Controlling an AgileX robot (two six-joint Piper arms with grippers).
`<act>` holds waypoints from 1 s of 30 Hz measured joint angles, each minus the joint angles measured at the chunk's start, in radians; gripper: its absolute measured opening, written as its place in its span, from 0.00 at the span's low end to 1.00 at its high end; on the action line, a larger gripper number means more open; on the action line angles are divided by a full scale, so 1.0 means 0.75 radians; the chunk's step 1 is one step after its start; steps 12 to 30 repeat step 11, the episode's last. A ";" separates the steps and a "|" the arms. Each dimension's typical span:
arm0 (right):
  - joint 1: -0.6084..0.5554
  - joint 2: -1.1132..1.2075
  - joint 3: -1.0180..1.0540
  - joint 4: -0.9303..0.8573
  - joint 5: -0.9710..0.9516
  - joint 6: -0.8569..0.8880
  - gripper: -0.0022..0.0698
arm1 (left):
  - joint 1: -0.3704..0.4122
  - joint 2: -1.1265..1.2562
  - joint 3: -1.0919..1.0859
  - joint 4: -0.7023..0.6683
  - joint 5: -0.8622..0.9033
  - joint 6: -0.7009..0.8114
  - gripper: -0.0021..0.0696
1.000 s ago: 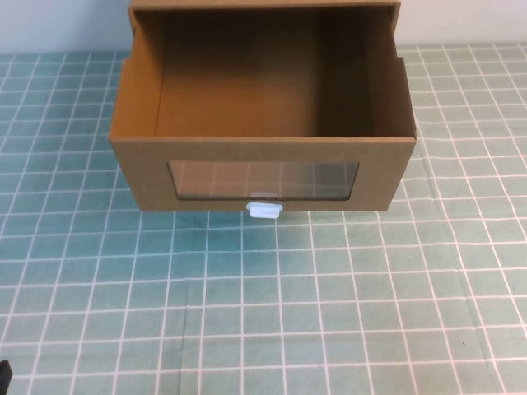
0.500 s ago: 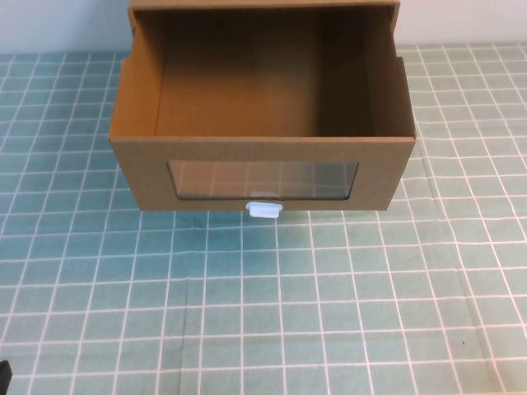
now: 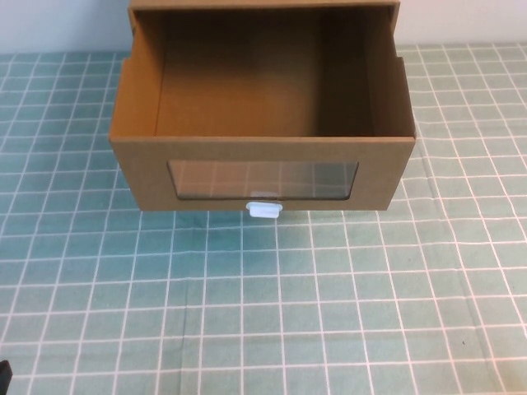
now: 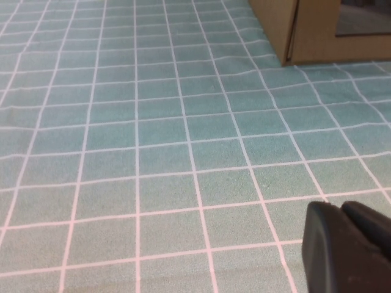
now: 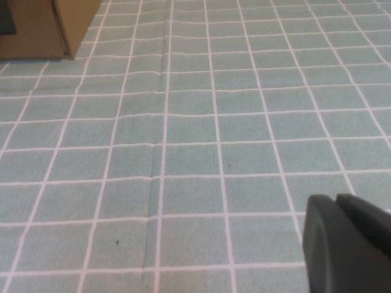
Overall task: Open the shoe box
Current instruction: 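Pull the top drawer of the cardboard box fully open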
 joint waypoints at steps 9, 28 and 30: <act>0.000 0.000 0.000 0.010 0.003 0.000 0.01 | 0.000 0.000 0.000 0.000 0.000 0.000 0.02; 0.000 0.000 0.000 0.010 0.003 0.000 0.01 | 0.000 0.000 0.000 0.000 0.000 0.000 0.02; 0.000 0.000 0.000 0.010 0.003 0.000 0.01 | 0.000 0.000 0.000 0.000 0.000 0.000 0.02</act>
